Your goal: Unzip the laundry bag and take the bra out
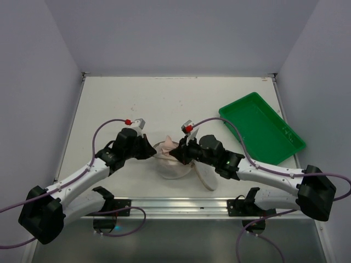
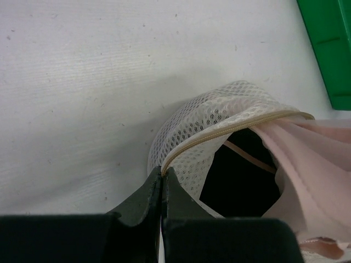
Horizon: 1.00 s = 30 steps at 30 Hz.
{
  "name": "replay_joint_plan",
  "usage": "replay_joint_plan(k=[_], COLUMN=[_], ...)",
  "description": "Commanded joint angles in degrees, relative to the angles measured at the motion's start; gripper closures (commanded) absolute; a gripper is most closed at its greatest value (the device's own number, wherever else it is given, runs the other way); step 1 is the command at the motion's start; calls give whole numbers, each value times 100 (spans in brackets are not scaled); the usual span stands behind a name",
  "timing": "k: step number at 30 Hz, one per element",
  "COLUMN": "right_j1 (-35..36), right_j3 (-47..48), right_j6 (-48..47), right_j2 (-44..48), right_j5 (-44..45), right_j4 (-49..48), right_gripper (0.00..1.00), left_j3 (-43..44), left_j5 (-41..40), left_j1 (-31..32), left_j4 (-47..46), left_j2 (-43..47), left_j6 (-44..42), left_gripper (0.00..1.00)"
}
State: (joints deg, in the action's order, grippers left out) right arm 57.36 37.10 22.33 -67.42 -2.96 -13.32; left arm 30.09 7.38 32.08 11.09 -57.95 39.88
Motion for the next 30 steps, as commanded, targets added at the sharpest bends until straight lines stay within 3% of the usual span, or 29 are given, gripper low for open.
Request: replay_joint_plan(k=[1, 8, 15, 23, 30], right_j1=[20, 20, 20, 20, -41], right_j3=[51, 166, 447, 842, 1536], right_j6=[140, 491, 1458, 1406, 1002], right_j2=[142, -429, -764, -492, -35], right_j5=[611, 1412, 1825, 1615, 1536], right_j4=[-1041, -1357, -1181, -945, -110], right_gripper=[100, 100, 100, 100, 100], left_j3=[-134, -47, -178, -389, -442], left_j5=[115, 168, 255, 141, 71], left_j1=[1, 1, 9, 9, 1], left_j4=[-204, -178, -274, -353, -354], left_j2=[144, 504, 548, 241, 205], left_j6=[-24, -156, -103, 20, 82], left_gripper=[100, 100, 100, 100, 100])
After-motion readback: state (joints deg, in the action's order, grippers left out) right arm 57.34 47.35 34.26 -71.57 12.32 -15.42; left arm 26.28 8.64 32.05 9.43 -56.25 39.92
